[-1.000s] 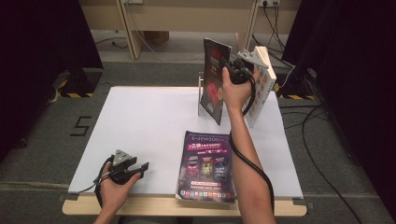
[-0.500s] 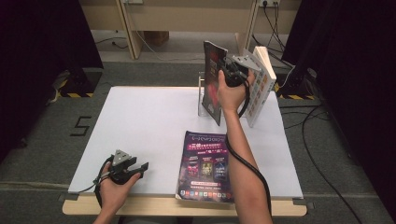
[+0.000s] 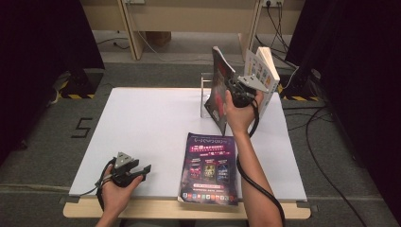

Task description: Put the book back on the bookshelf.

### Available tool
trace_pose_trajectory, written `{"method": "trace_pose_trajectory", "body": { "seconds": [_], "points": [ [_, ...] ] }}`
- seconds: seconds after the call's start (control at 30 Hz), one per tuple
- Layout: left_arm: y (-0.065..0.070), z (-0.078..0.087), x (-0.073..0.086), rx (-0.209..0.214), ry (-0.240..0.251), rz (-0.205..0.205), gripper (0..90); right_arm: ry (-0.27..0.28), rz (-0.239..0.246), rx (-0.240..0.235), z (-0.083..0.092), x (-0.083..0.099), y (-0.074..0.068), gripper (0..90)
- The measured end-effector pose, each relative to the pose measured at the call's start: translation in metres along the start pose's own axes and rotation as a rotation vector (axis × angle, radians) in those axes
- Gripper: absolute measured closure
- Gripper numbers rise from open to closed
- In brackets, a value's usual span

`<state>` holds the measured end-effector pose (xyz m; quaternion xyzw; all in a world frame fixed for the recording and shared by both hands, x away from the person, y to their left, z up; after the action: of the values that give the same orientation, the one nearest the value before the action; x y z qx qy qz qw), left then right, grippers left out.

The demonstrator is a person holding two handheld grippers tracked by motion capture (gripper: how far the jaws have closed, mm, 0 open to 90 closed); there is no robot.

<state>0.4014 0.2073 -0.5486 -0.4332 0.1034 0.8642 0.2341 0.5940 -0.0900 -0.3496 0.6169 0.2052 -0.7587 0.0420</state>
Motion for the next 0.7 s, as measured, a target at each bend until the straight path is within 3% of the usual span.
{"method": "trace_pose_trajectory", "body": {
  "seconds": [0.3, 0.7],
  "points": [
    [0.003, -0.001, 0.000, 0.003, -0.003, -0.003, 42.0, -0.027, -0.026, -0.002, 0.014, 0.005, 0.009, 83.2],
    [0.003, -0.001, -0.001, 0.004, 0.000, -0.007, 42.0, -0.080, -0.075, 0.004, 0.008, -0.001, 0.010, 73.2]
  ]
}}
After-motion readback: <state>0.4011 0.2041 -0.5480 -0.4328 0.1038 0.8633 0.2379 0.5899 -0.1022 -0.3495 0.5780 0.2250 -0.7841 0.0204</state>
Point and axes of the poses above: each handheld gripper's, and its own axes: z roughly backward along the jaws, x roughly out of its underside, y roughly to its right, the point moved 10 cm from there along -z, roughly forward along the jaws, and after that the axes turned 10 degrees about -z, right-handed, at the moved point
